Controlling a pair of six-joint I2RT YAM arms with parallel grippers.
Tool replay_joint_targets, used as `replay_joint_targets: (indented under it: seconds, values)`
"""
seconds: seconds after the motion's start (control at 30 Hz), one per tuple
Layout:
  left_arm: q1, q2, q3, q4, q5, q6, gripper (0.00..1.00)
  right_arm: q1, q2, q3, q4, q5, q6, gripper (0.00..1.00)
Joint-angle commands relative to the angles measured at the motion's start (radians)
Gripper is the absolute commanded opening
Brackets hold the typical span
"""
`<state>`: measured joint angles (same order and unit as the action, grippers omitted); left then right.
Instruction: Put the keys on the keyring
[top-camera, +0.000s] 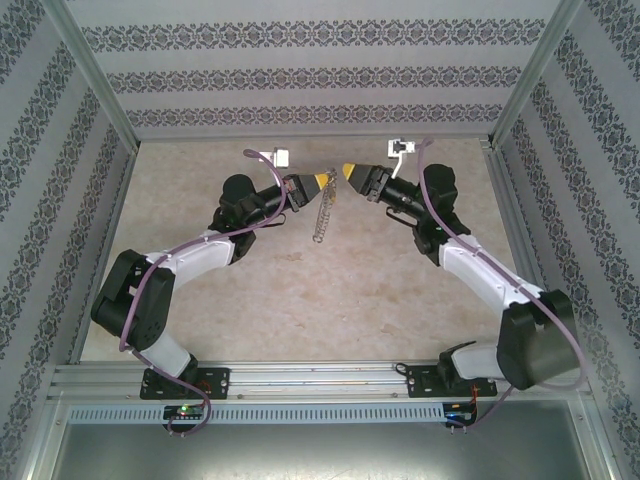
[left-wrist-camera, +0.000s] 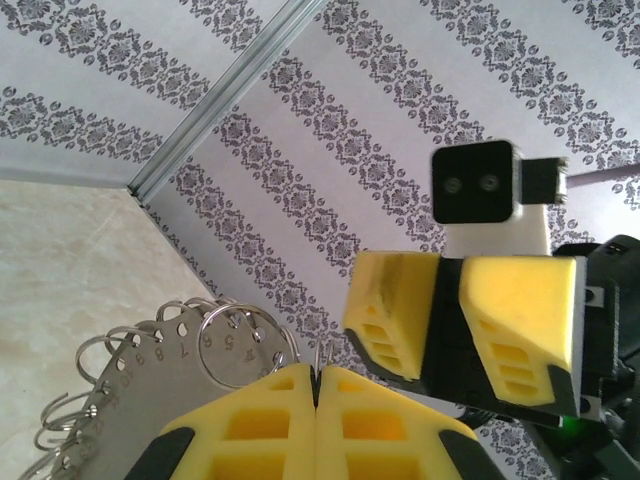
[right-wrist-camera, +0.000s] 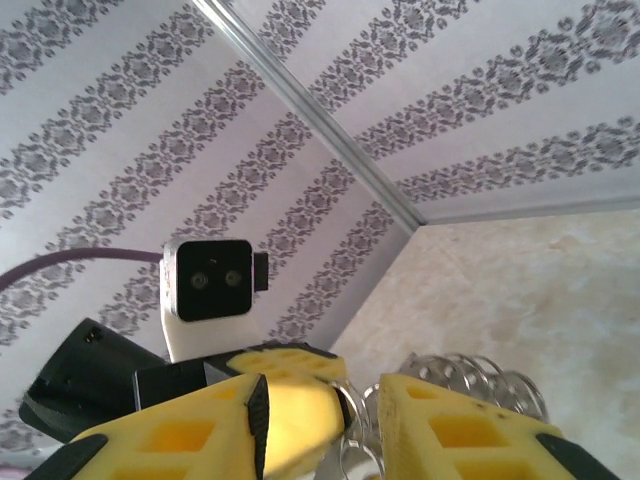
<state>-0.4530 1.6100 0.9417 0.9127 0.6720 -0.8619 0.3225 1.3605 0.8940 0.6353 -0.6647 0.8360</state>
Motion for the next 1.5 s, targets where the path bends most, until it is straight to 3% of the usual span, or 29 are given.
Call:
replay_joint_targets:
  seconds: [0.0,1.13,1.47]
  values:
    - [-0.013,-0.035,0.006,0.042,-0.017,-0.009,0.00,-0.007,0.030,0.017,0.202,-0.071,0.143,0.35]
    - [-0.023,-0.007,0.056,0.012,-0.004,0.011,0.00,0.045,0.140,-0.046,0.310,-0.069,0.170,0.31]
    - [-0.023,-0.005,0.060,0.011,-0.003,0.012,0.00,0.052,0.150,-0.049,0.326,-0.078,0.173,0.19]
